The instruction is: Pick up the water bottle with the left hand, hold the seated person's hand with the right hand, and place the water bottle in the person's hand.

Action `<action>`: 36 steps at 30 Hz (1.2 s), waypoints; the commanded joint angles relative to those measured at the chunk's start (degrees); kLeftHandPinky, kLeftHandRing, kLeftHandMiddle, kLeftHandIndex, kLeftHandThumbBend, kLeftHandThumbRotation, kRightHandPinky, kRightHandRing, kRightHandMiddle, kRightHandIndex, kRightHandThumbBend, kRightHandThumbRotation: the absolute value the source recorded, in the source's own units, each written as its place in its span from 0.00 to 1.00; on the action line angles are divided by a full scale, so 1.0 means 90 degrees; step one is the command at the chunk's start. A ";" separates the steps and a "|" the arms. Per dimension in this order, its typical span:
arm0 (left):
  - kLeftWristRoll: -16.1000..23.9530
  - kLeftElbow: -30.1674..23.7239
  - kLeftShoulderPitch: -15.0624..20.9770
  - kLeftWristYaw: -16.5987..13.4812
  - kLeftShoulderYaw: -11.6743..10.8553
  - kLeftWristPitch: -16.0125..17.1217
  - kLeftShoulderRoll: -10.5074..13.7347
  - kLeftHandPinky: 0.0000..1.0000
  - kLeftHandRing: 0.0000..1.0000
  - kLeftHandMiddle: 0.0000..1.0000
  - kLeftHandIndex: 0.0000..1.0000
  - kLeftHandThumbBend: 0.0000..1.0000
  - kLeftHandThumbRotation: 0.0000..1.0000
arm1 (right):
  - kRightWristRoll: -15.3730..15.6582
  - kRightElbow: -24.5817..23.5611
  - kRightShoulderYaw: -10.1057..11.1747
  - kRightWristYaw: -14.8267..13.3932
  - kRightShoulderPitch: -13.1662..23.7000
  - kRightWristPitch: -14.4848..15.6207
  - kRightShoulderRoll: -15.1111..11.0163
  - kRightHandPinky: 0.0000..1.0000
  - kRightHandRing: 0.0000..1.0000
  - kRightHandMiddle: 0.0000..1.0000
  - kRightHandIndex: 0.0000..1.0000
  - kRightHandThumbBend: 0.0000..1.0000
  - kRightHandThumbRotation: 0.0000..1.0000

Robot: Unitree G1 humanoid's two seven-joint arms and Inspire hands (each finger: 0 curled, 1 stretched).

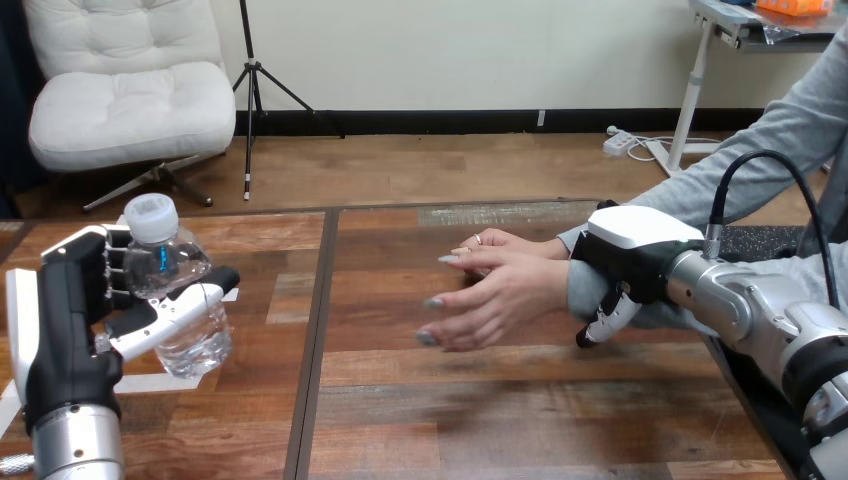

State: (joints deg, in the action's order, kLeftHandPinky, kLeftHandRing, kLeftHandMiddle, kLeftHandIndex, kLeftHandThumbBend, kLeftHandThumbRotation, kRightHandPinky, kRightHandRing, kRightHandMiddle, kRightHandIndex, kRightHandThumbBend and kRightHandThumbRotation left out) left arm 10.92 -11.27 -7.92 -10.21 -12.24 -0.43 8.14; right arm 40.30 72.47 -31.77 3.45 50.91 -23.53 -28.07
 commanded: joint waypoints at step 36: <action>-0.0132 0.1942 0.1715 -0.0129 0.0132 0.1533 0.0131 0.30 0.35 0.40 0.41 0.75 0.00 | -0.0384 -0.0479 0.0426 -0.0232 0.0258 -0.0649 -0.0339 0.19 0.23 0.28 0.29 0.70 0.00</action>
State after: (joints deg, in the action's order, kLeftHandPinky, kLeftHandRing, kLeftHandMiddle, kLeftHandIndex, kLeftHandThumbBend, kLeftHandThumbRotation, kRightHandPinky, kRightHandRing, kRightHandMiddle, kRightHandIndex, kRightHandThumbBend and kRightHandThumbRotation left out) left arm 9.36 4.08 0.12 -10.09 -11.73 9.77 8.30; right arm 38.60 72.35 -30.53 3.45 50.65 -27.69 -29.82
